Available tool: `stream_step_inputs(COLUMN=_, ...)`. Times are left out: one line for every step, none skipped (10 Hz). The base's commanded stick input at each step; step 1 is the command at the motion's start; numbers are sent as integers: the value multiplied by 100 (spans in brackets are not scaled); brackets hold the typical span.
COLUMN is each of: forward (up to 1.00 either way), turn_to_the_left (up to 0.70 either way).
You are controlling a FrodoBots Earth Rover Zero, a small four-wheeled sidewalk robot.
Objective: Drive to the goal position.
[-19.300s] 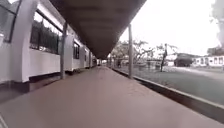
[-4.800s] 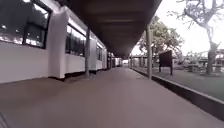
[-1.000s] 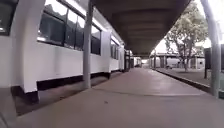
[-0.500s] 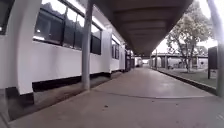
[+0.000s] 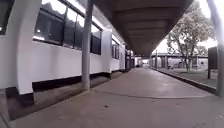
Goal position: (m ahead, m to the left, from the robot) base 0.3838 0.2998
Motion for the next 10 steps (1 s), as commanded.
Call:
stream_step_inputs(forward=-50, turn_to_the_left=10)
stream_step_inputs(forward=-62, turn_to_the_left=8)
stream_step_inputs(forward=-69, turn_to_the_left=6)
stream_step_inputs(forward=-69, turn_to_the_left=6)
stream_step_inputs(forward=-58, turn_to_the_left=7)
stream_step_inputs(forward=-23, turn_to_the_left=10)
stream_step_inputs(forward=2, turn_to_the_left=11)
stream_step_inputs(forward=8, turn_to_the_left=7)
stream_step_inputs(forward=12, turn_to_the_left=4)
stream_step_inputs(forward=12, turn_to_the_left=4)
